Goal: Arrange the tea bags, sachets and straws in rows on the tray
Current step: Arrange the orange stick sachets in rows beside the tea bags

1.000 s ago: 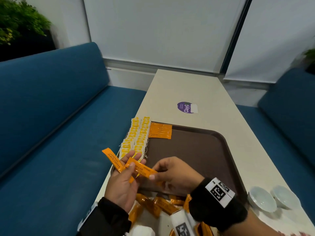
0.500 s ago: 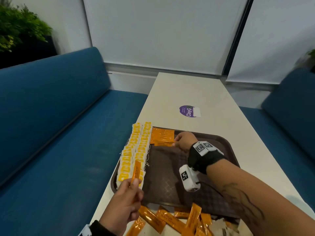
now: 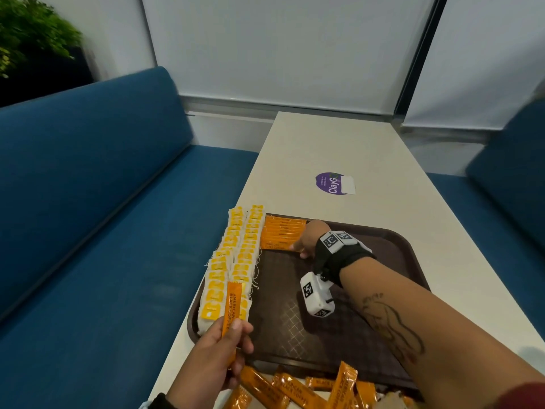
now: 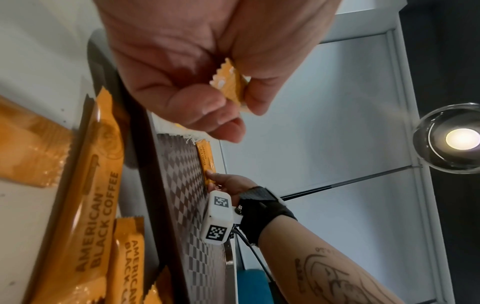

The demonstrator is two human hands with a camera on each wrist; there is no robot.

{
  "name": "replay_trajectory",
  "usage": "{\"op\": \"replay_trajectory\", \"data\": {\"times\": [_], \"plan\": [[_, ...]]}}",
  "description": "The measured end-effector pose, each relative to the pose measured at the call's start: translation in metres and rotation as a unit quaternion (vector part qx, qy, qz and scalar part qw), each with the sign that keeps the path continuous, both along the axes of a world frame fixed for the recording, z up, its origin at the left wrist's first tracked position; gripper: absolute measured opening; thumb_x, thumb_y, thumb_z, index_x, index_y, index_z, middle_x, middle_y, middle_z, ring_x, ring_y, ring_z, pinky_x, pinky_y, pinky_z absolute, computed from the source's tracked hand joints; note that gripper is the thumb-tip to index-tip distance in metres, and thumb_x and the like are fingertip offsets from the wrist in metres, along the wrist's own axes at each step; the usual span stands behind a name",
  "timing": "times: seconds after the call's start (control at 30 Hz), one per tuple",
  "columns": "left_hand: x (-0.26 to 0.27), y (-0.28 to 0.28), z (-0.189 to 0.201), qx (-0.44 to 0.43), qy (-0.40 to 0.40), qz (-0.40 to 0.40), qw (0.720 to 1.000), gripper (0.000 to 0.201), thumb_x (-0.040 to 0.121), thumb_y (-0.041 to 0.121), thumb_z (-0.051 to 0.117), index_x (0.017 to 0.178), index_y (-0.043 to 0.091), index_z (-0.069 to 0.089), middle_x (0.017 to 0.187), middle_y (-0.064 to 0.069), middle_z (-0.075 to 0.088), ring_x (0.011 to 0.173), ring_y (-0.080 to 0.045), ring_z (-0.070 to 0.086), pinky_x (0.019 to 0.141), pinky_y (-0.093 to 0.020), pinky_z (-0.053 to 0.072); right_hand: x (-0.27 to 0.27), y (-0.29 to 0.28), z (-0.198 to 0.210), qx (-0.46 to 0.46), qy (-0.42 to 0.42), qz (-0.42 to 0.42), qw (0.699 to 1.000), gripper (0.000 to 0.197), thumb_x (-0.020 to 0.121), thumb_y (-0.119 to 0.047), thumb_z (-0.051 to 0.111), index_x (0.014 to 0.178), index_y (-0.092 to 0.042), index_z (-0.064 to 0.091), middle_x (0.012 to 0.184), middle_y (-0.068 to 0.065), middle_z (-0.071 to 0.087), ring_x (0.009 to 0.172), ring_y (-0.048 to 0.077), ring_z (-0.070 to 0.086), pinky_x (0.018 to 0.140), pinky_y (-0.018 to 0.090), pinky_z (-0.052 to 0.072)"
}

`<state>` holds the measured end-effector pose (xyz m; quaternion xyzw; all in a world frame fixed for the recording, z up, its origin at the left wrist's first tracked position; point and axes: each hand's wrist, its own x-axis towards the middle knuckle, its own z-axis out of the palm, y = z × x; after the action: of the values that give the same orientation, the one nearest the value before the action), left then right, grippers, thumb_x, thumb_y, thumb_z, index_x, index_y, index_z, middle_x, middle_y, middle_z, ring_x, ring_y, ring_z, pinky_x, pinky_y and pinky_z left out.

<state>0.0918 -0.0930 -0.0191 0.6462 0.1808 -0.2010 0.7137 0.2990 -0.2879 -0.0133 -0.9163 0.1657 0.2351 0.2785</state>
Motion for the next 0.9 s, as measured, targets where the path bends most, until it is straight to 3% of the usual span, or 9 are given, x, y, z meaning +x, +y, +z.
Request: {"op": "replay_trajectory", "data": {"times": [0.2,0.33,0.47,0.53,0.6,0.67,0.77,0.9], "plan": [[0.001,0.0,0.0,0.003,-0.003,-0.01,1.0,0.032,0.096,0.03,0.042,0.094,0.008,0.065,0.062,-0.003,0.058,0.045,-0.012,0.044,0.043,-0.023,0.035,0.003,0.001,-0.009,0.013,0.005,-0.031,0.999,0.028,0.081,-0.022,0.074,0.078,-0.011,0.048,0.068,0.002,0.061,0.054,0.012,0.057,0.061,0.026,0.049],[0.001,0.002,-0.002,0.009,-0.003,-0.023,1.0,0.032,0.095,0.031,0.043,0.095,0.013,0.069,0.069,-0.005,0.055,0.045,-0.009,0.042,0.041,-0.021,0.035,0.002,0.0,-0.008,0.018,-0.02,-0.043,0.999,0.032,0.078,-0.021,0.076,0.08,-0.012,0.045,0.07,0.001,0.062,0.052,0.011,0.058,0.05,0.025,0.045],[-0.001,0.0,0.002,-0.021,0.001,-0.028,0.999,0.026,0.094,0.025,0.047,0.098,0.013,0.07,0.066,-0.003,0.046,0.041,-0.006,0.034,0.037,-0.018,0.03,-0.004,-0.008,-0.007,-0.025,-0.037,0.001,0.999,0.033,0.077,-0.027,0.077,0.095,-0.007,0.059,0.084,0.004,0.07,0.073,0.017,0.065,0.064,0.028,0.049],[-0.003,-0.002,0.005,-0.041,-0.001,-0.027,0.999,0.026,0.094,0.023,0.048,0.099,0.011,0.069,0.065,-0.003,0.045,0.04,-0.006,0.033,0.035,-0.018,0.029,-0.01,-0.015,-0.003,-0.007,-0.066,0.009,0.998,0.032,0.077,-0.026,0.078,0.092,-0.004,0.06,0.075,0.004,0.064,0.073,0.02,0.062,0.063,0.028,0.048],[-0.005,-0.003,0.007,-0.044,-0.013,-0.033,0.998,0.026,0.094,0.024,0.048,0.099,0.009,0.069,0.064,-0.002,0.049,0.041,-0.006,0.036,0.035,-0.018,0.03,-0.023,-0.019,0.007,0.048,-0.103,0.02,0.993,0.025,0.079,-0.022,0.076,0.086,-0.005,0.059,0.07,0.006,0.059,0.072,0.022,0.058,0.063,0.029,0.046],[-0.007,-0.004,0.009,-0.037,-0.023,-0.049,0.998,0.027,0.094,0.025,0.048,0.099,0.008,0.069,0.062,0.0,0.055,0.041,-0.007,0.04,0.035,-0.019,0.032,-0.049,-0.019,0.023,0.161,-0.123,0.012,0.979,0.018,0.082,-0.018,0.073,0.088,-0.008,0.059,0.075,0.006,0.059,0.065,0.017,0.056,0.053,0.025,0.041],[-0.009,-0.005,0.015,-0.02,-0.036,-0.089,0.995,0.028,0.093,0.026,0.049,0.096,0.008,0.07,0.058,0.0,0.055,0.042,-0.007,0.043,0.037,-0.018,0.034,-0.098,-0.012,0.047,0.303,-0.098,0.068,0.946,0.011,0.085,-0.022,0.068,0.088,-0.014,0.061,0.076,0.0,0.062,0.058,0.007,0.053,0.046,0.018,0.033],[-0.015,-0.008,0.019,-0.008,-0.07,-0.142,0.987,0.028,0.091,0.029,0.051,0.091,0.006,0.068,0.054,0.001,0.057,0.04,-0.006,0.046,0.039,-0.016,0.035,-0.15,-0.002,0.063,0.365,-0.037,0.169,0.915,0.009,0.084,-0.018,0.069,0.093,-0.018,0.066,0.077,-0.005,0.068,0.061,0.006,0.057,0.042,0.013,0.034]]}}
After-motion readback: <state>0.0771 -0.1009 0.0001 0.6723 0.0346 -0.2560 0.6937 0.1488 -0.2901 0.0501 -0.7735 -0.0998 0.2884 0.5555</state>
